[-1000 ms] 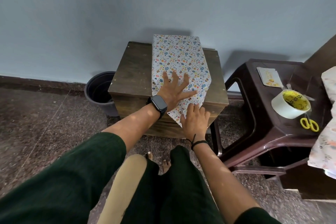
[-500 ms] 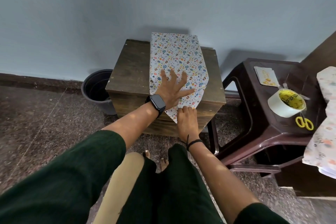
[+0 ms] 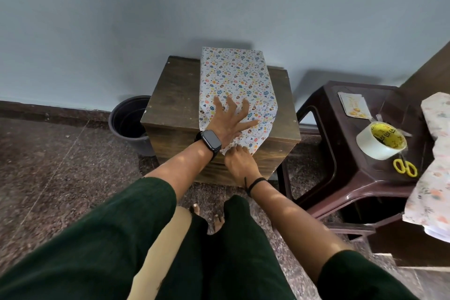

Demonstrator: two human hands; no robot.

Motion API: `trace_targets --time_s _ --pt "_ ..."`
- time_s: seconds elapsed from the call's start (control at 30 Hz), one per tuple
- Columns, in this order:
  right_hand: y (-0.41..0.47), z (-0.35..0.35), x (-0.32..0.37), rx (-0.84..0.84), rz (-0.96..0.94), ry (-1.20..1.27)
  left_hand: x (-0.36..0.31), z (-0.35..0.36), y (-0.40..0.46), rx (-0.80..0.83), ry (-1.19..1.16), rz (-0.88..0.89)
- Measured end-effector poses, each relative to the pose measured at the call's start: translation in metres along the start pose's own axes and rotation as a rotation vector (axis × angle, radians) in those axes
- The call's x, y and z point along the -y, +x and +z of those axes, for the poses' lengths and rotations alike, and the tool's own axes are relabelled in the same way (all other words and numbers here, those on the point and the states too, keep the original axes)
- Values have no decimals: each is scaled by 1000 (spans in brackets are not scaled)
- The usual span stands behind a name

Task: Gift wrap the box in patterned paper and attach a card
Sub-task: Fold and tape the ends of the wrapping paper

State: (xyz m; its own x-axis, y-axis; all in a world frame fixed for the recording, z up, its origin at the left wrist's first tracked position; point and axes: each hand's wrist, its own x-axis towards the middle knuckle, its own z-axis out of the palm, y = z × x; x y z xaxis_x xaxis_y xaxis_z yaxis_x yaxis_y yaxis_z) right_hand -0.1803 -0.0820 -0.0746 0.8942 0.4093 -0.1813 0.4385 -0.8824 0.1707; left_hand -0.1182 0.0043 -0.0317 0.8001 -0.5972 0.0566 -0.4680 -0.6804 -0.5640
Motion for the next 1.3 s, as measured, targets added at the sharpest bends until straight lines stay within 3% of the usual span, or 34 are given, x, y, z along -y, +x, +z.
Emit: trace_targets --time_s 0.03,0.13,0.2,0.27,0.33,0.43,0.5,0.57,0.7,0.9,1.03,1.2,1.3 --pt "-3 -2 -1 -12 54 161 0 3 1 -14 11 10" --pt "-19 -6 -12 -344 392 763 4 14 3 -133 52 -1" --pt "-25 -10 -31 -532 641 1014 6 20 4 -203 68 -9" --pt "-20 -10 -59 -575 824 1174 5 24 5 -245 91 -13" --pt "-11 -7 -81 -461 903 1254 3 26 5 -263 106 -18" --pt "-1 1 -89 -239 926 1335 2 27 4 -266 97 -22" --pt "0 6 -86 -198 939 1488 2 28 4 -258 96 -16" --pt "1 10 -84 -219 947 1520 2 29 4 -261 100 -12" --pt "6 18 -83 -312 972 1356 1 31 4 -288 98 -36" --pt "4 21 -76 -288 970 1919 1 31 4 -279 94 -51" --pt "7 20 -76 -286 988 2063 3 29 4 -272 108 -32" --pt "2 28 -75 -212 862 2246 3 31 5 -262 106 -13" --pt "3 26 -76 -227 883 2231 4 32 5 -260 99 -11"
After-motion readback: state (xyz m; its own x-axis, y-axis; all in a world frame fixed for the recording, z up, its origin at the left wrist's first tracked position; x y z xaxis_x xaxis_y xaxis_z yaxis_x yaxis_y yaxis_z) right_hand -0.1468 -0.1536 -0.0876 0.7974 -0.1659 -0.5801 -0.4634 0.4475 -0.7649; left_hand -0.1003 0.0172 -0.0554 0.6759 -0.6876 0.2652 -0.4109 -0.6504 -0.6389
